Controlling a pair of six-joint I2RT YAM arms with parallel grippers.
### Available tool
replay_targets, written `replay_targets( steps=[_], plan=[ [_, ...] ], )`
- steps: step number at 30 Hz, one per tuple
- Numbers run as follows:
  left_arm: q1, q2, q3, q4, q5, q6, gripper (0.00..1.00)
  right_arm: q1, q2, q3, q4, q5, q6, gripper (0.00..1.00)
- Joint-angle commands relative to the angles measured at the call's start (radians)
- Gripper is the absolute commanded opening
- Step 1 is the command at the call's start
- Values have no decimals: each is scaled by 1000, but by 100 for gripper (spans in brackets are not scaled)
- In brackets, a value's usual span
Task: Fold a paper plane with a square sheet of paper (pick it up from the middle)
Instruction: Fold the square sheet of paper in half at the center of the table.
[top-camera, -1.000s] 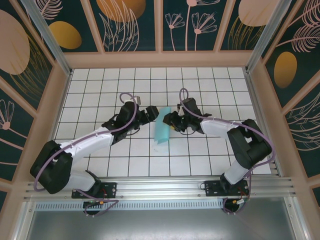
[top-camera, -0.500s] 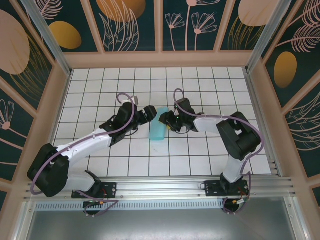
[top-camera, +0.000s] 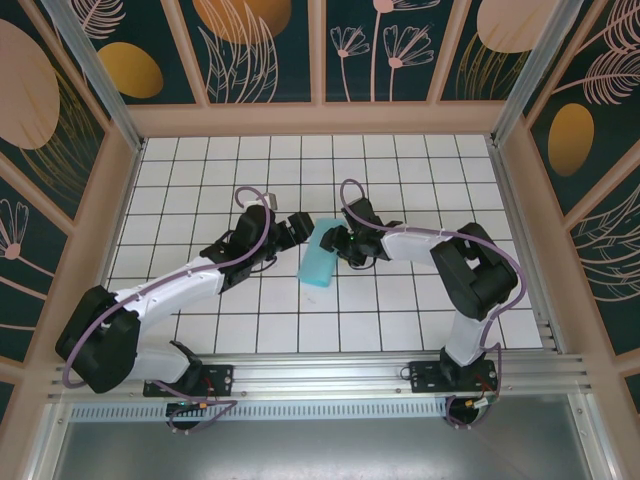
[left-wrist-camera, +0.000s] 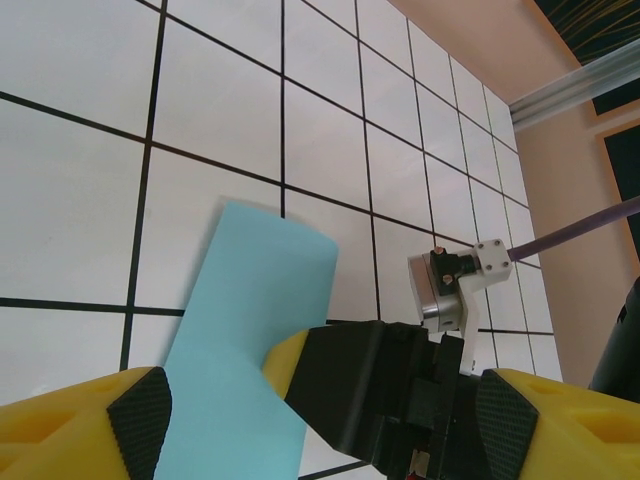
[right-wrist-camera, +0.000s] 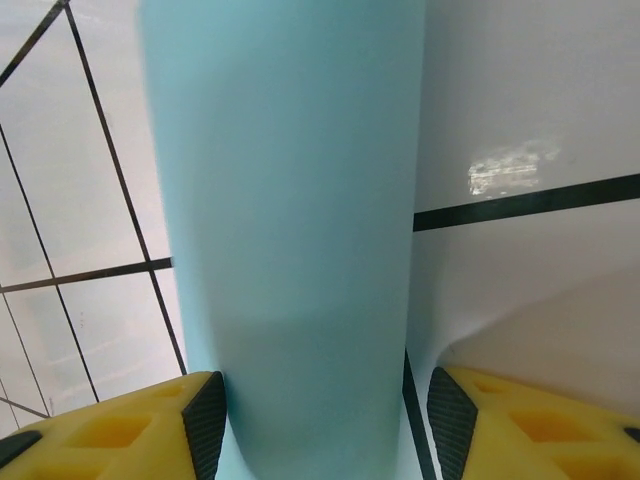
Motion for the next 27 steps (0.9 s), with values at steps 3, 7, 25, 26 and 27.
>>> replay_targets(
  steps=[3, 7, 25, 26, 27],
  plan=[
    [-3, 13, -8, -6, -3, 23, 81, 4, -12, 30, -96, 53, -60, 60],
    [-3, 20, -11, -1, -1, 21, 81, -3, -9, 25, -117, 63, -88, 60],
    [-3, 52, 5, -1, 37, 22, 81, -83, -40, -7, -102, -107, -253, 51],
    [-3, 57, 8, -1, 40, 22, 81, -83, -36, -4, -91, -123, -248, 53],
    [-3, 59, 13, -1, 42, 22, 81, -83, -32, -2, -76, -147, -245, 53]
  ],
)
